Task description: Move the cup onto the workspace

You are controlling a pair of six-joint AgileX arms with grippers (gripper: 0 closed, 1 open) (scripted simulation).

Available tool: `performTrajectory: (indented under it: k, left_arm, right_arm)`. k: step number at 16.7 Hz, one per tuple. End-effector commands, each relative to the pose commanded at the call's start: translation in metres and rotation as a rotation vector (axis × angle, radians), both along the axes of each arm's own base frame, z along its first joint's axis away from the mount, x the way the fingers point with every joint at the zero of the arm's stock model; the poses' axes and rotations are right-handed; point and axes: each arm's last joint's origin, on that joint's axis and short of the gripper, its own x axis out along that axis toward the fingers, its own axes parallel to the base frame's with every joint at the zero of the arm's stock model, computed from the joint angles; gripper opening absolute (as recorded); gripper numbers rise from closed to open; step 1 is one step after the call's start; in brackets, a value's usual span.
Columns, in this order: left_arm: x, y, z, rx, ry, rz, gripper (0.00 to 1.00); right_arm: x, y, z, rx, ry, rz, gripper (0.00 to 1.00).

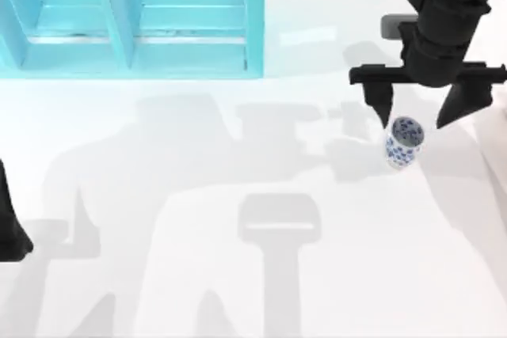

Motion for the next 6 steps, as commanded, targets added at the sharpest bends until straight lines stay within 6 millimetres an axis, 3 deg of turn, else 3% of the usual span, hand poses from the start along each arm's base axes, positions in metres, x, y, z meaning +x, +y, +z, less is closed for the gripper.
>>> performTrajectory:
  k: [6]
  left_arm:
    - [0.0,0.0,0.0,0.0,0.0,0.0,1.0]
  right_arm:
    - [0.0,0.0,0.0,0.0,0.0,0.0,1.0]
